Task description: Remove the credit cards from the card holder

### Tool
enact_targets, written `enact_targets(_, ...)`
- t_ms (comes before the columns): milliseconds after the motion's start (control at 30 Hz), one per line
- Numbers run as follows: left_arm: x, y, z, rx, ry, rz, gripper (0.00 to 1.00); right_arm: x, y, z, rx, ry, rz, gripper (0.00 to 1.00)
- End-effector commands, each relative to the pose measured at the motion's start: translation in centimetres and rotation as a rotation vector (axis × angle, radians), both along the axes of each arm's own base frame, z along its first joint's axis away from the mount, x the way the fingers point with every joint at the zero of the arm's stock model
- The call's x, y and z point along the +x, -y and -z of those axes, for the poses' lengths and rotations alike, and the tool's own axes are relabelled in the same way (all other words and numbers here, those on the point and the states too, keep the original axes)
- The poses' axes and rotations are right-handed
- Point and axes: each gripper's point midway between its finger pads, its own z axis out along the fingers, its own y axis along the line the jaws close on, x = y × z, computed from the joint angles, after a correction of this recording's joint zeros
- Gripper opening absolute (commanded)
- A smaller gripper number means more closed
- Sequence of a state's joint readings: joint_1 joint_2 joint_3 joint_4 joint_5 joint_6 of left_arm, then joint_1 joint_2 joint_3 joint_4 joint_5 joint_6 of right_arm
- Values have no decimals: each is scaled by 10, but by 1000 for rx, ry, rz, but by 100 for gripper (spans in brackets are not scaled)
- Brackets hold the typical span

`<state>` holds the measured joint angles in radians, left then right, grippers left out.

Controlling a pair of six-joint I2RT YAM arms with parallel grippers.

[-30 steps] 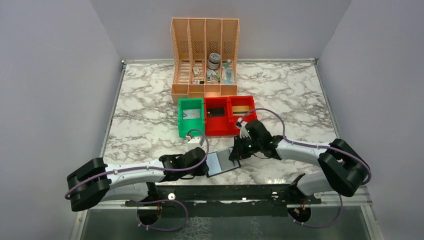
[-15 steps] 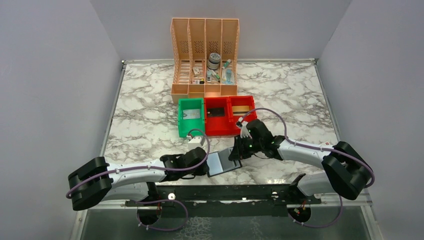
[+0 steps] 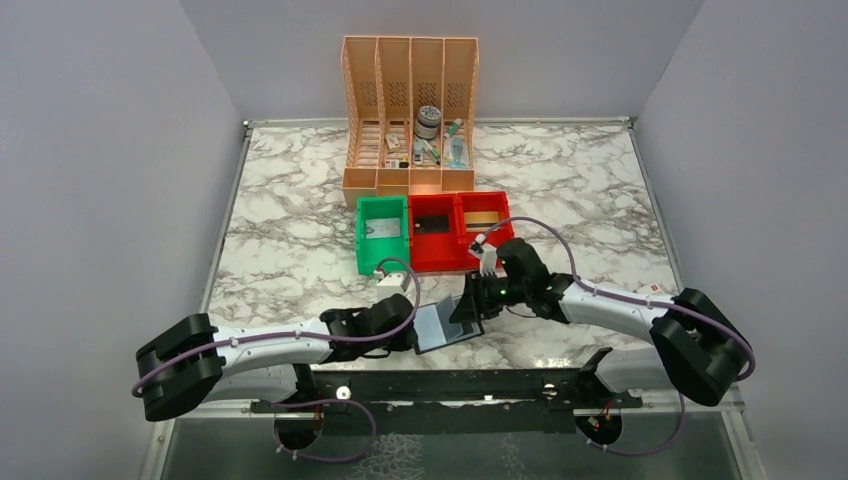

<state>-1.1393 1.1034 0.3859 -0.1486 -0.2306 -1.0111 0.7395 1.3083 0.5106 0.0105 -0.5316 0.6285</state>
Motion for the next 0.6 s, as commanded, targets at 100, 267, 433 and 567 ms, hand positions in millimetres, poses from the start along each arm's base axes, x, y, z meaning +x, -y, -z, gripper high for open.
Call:
enact_targets(100,5,7,-15,-27,30,3,17,-29,-23,-27,254,-42,-173,33)
enact_targets(267,4,4,-14,-23,25,-2,17,-37,-31,-28,364,-106,-206,34)
enact_targets(433,3,0,-14,-22,24,-16,21,-26,-31,-11,286,-90,-161,35)
enact_targets(567,4,-3,-16,-26,29,-31,25,-23,-31,-7,238,-52,-168,36)
